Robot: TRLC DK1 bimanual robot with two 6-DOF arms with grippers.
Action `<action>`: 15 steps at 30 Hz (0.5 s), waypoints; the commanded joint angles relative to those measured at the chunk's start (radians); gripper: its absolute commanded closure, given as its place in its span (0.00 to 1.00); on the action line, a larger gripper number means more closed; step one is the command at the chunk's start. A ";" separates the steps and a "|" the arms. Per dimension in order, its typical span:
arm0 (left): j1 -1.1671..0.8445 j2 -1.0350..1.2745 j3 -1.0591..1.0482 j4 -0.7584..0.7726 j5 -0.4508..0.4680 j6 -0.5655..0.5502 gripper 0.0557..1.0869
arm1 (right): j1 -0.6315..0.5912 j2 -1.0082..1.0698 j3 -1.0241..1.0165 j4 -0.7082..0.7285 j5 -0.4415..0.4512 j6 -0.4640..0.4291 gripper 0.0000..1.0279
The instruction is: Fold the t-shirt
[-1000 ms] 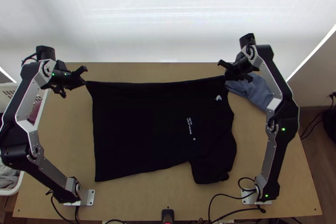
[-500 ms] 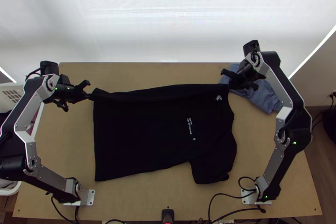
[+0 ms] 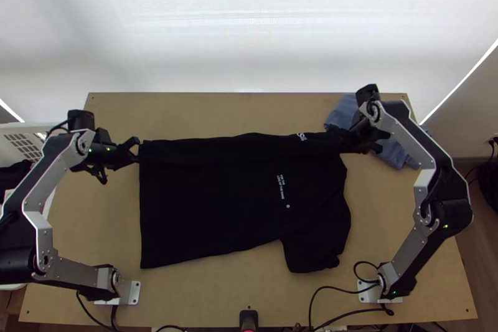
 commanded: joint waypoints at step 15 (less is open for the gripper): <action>-0.029 -0.389 -0.196 0.052 0.009 -0.013 0.37 | -0.068 -0.320 -0.259 0.043 0.055 -0.039 0.04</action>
